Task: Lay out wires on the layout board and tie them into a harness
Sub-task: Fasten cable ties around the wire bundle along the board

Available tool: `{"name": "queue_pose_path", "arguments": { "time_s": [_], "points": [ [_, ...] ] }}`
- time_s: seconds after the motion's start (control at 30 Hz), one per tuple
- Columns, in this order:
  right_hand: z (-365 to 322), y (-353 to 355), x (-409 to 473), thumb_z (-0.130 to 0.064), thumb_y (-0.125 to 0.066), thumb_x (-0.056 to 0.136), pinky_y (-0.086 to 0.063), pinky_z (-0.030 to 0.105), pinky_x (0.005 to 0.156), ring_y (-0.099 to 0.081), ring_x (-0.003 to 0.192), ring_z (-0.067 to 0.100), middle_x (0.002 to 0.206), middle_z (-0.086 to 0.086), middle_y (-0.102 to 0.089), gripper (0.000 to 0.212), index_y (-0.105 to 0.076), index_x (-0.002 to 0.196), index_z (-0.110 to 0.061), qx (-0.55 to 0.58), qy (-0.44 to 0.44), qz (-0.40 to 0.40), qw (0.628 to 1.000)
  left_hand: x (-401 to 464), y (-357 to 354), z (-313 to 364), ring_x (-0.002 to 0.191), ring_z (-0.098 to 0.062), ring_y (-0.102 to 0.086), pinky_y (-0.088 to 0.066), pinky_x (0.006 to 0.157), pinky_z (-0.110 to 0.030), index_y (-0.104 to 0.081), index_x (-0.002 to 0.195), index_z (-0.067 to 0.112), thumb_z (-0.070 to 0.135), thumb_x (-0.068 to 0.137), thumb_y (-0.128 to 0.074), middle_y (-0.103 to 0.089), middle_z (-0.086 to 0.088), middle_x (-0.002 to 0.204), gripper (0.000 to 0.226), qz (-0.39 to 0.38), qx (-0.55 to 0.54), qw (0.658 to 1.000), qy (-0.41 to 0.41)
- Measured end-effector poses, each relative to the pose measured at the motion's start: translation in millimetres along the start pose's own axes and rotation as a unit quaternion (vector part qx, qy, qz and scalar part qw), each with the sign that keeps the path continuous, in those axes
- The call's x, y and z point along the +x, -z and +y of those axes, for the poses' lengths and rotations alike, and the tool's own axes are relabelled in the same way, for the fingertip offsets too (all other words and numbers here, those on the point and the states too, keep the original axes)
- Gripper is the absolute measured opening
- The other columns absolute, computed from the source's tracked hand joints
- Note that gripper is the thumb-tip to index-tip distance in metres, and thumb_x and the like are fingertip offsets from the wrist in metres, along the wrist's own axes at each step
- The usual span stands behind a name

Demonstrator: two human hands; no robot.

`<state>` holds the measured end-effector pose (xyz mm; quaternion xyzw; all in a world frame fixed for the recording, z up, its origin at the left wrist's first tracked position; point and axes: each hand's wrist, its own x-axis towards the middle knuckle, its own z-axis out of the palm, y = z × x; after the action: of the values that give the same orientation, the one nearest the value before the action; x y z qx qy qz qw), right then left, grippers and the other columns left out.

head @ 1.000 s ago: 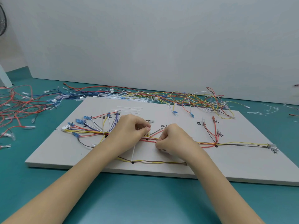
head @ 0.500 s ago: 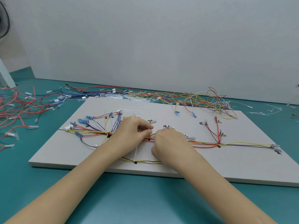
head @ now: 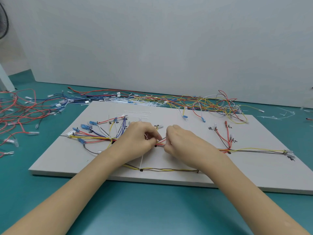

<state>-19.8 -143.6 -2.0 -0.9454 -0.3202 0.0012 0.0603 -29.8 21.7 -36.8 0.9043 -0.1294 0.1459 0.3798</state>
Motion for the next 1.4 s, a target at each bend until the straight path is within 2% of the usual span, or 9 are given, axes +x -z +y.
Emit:
{"name": "queue_pose_path", "arguments": {
  "time_s": [0.23,0.37,0.5,0.6,0.83,0.93,1.07,1.2,1.4],
  "points": [
    [4.3,2.5,-2.0,-0.012,-0.044,0.099,-0.040,0.036,0.074,-0.055,0.096,0.030,0.113,0.008,-0.048,0.012,-0.044,0.111,-0.010,-0.012,0.033,0.023,0.999,-2.3,-1.4,-0.1,0.065,-0.004,-0.058,-0.043,0.062,-0.015,-0.079,0.082,0.017,0.030,0.069,-0.086,-0.062,0.011,0.068,0.019,-0.005,0.024,0.999,-0.047],
    [4.8,-4.7,8.5,-0.017,-0.045,0.100,-0.040,0.034,0.079,-0.052,0.092,0.024,0.106,0.004,-0.052,0.003,-0.046,0.098,-0.017,0.105,0.046,0.075,0.991,-0.8,-4.0,-1.3,0.059,-0.008,-0.052,-0.044,0.062,-0.030,-0.077,0.076,0.009,0.017,0.076,-0.081,-0.064,-0.001,0.066,0.009,0.028,0.034,0.997,-0.062],
    [6.6,-16.5,17.6,-0.012,-0.060,0.093,-0.043,0.023,0.066,-0.058,0.075,0.014,0.079,-0.004,-0.061,0.005,-0.063,0.089,-0.012,0.327,-0.017,0.128,0.936,0.8,-4.2,-4.8,0.062,-0.005,-0.054,-0.042,0.061,-0.024,-0.078,0.077,0.012,0.013,0.078,-0.079,-0.064,0.004,0.065,0.002,0.029,-0.008,0.999,-0.030],
    [9.6,-24.0,15.7,-0.010,-0.071,0.085,-0.051,0.028,0.054,-0.061,0.058,0.007,0.070,0.000,-0.068,0.003,-0.072,0.086,-0.008,0.445,-0.065,0.143,0.882,2.2,-3.5,-7.4,0.066,-0.002,-0.058,-0.041,0.061,-0.017,-0.078,0.074,0.015,0.013,0.080,-0.077,-0.064,0.013,0.064,0.006,0.025,-0.021,0.999,-0.009],
    [3.3,-30.9,14.0,-0.001,-0.072,0.081,-0.042,0.008,0.051,-0.061,0.060,-0.002,0.074,0.003,-0.070,0.006,-0.075,0.082,-0.006,0.478,-0.038,0.199,0.855,1.9,-4.1,-8.8,0.065,-0.006,-0.059,-0.046,0.063,-0.028,-0.078,0.072,0.018,0.010,0.078,-0.078,-0.065,0.011,0.063,0.010,0.028,-0.027,0.999,-0.003],
    [3.7,-29.5,13.9,-0.001,-0.071,0.083,-0.042,0.011,0.057,-0.057,0.059,0.000,0.071,0.000,-0.069,0.009,-0.073,0.079,-0.009,0.464,-0.032,0.193,0.864,1.9,-1.0,-6.4,0.067,-0.012,-0.061,-0.050,0.066,-0.035,-0.079,0.074,0.018,0.014,0.076,-0.080,-0.068,0.005,0.065,0.005,0.012,-0.043,0.999,0.014],
    [8.2,-24.3,8.9,-0.007,-0.065,0.089,-0.041,0.020,0.041,-0.053,0.052,0.007,0.064,-0.004,-0.063,0.010,-0.069,0.081,-0.009,0.527,-0.080,0.131,0.836,5.5,11.0,-7.1,0.080,-0.026,-0.066,-0.052,0.073,-0.041,-0.080,0.079,0.025,0.017,0.077,-0.075,-0.073,-0.002,0.076,0.010,-0.050,-0.042,0.996,0.069],
    [12.4,-16.1,4.6,-0.004,-0.058,0.094,-0.044,0.020,0.042,-0.060,0.062,0.011,0.085,0.015,-0.067,0.008,-0.063,0.092,0.001,0.619,-0.113,0.069,0.774,6.3,12.2,-7.0,0.082,-0.011,-0.069,-0.055,0.080,-0.033,-0.080,0.090,0.021,0.010,0.082,-0.073,-0.075,0.007,0.082,0.016,-0.049,-0.040,0.995,0.084],
    [13.3,-13.1,0.1,-0.003,-0.050,0.098,-0.058,0.028,0.060,-0.067,0.067,0.021,0.086,0.019,-0.069,0.011,-0.055,0.089,-0.002,0.637,-0.134,0.031,0.759,4.0,3.4,-4.9,0.072,0.007,-0.065,-0.045,0.068,-0.006,-0.079,0.089,0.019,0.008,0.082,-0.073,-0.072,0.014,0.079,0.014,0.009,-0.038,0.995,0.088]
  ]
}}
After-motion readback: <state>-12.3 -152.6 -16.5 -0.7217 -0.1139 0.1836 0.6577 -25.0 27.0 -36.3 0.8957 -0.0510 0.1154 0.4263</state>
